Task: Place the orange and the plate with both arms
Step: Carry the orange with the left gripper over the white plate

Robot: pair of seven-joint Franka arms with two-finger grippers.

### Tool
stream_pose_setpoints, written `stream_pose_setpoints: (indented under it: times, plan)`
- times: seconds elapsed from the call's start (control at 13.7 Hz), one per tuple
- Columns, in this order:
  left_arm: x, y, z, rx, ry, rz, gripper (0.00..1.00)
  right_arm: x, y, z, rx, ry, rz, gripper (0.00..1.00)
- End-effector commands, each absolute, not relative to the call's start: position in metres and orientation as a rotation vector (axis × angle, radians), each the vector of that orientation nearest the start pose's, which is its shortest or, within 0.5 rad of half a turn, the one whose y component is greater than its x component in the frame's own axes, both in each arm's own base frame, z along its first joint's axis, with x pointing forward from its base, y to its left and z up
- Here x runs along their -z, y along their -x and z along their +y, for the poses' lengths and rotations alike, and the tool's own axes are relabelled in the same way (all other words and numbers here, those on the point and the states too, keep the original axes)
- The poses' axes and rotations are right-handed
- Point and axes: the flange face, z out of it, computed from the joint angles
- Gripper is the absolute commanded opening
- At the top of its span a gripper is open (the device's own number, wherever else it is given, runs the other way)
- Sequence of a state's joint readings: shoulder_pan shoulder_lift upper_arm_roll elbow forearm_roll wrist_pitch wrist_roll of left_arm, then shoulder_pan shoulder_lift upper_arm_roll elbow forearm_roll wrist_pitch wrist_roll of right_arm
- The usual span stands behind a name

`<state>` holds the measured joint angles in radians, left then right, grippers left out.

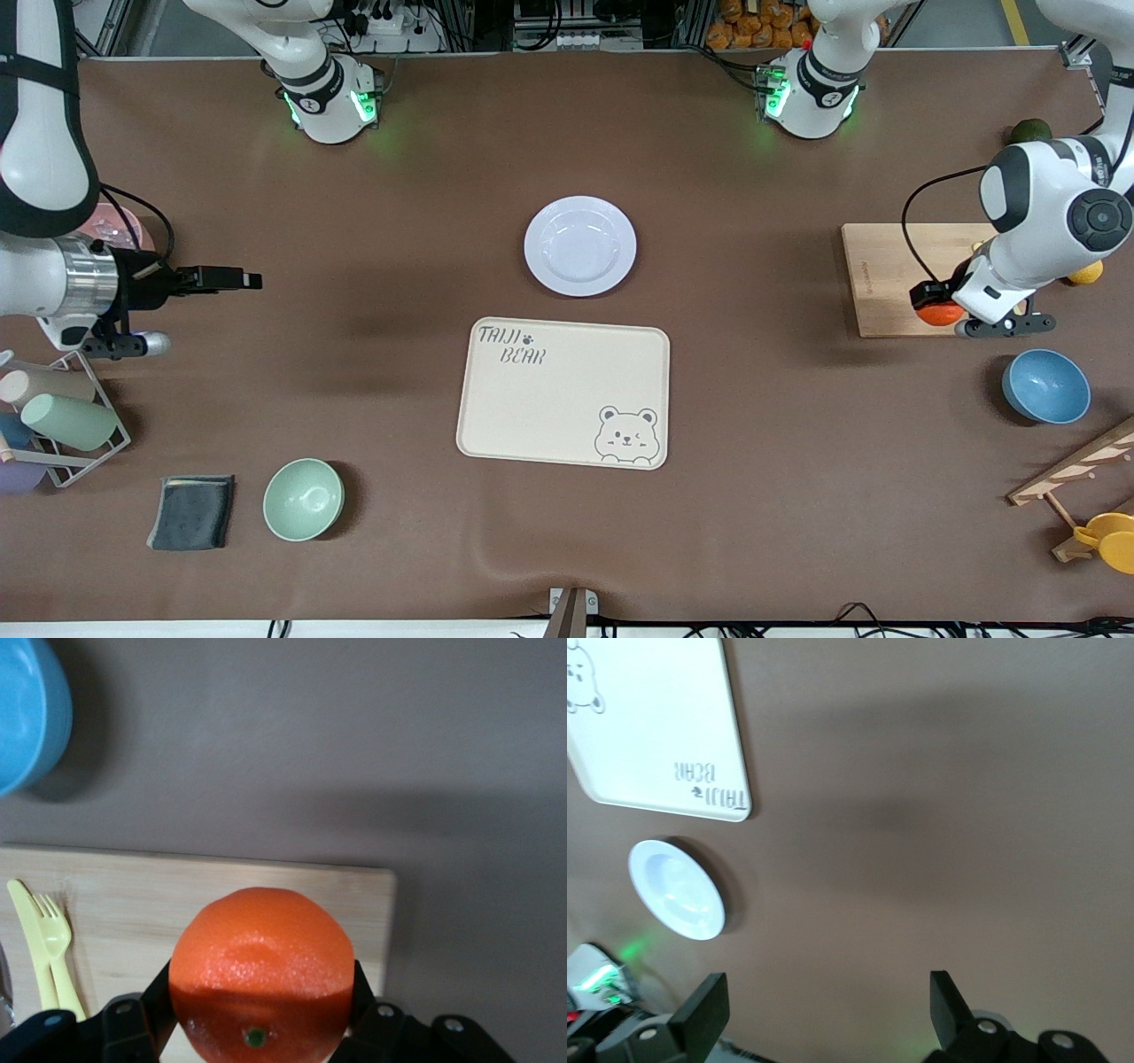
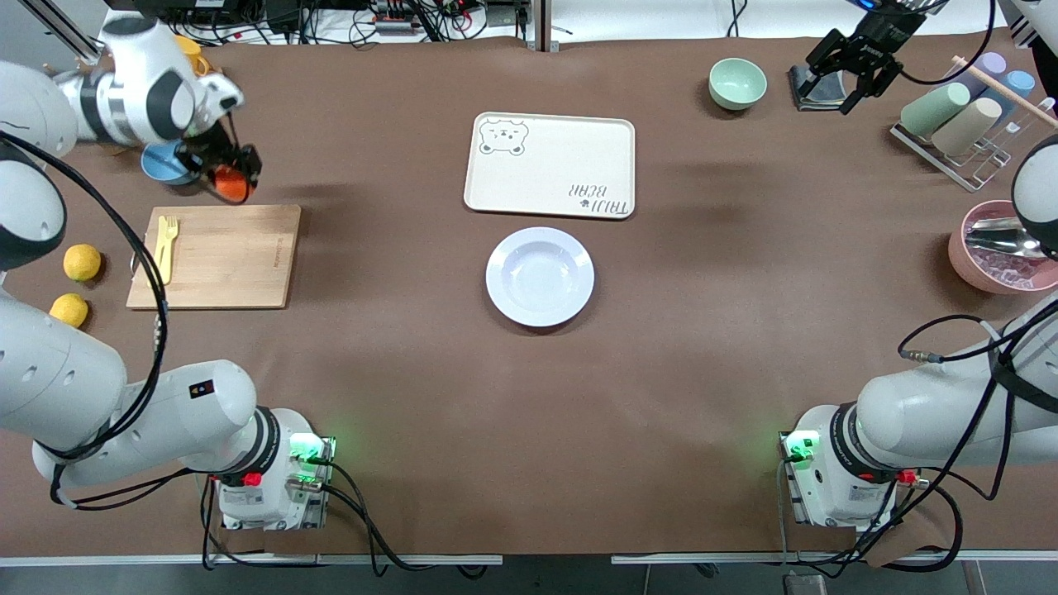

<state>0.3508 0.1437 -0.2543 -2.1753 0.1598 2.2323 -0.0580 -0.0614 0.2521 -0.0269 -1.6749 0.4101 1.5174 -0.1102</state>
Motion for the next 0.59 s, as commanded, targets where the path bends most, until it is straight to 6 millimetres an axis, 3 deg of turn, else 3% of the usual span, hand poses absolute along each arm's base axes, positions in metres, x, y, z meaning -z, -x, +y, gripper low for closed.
stream_pose_setpoints:
  times: [0.0, 0.15, 0.29, 0.51]
  plan:
    - [-0.371, -0.570, -0.023, -0.151, 3.091, -0.215, 0.12, -0.422, -0.590, -0.005, -0.522, 2.578, 0.120, 1.00]
    - [-0.390, -0.576, -0.099, -0.172, 3.098, -0.309, 0.10, -0.412, -0.590, 0.001, -0.538, 2.532, 0.132, 1.00]
    - [-0.387, -0.562, -0.168, -0.191, 3.088, -0.389, 0.10, -0.395, -0.587, 0.009, -0.567, 2.474, 0.155, 1.00]
    - [-0.382, -0.540, -0.263, -0.201, 3.083, -0.475, 0.10, -0.387, -0.592, 0.012, -0.546, 2.462, 0.173, 1.00]
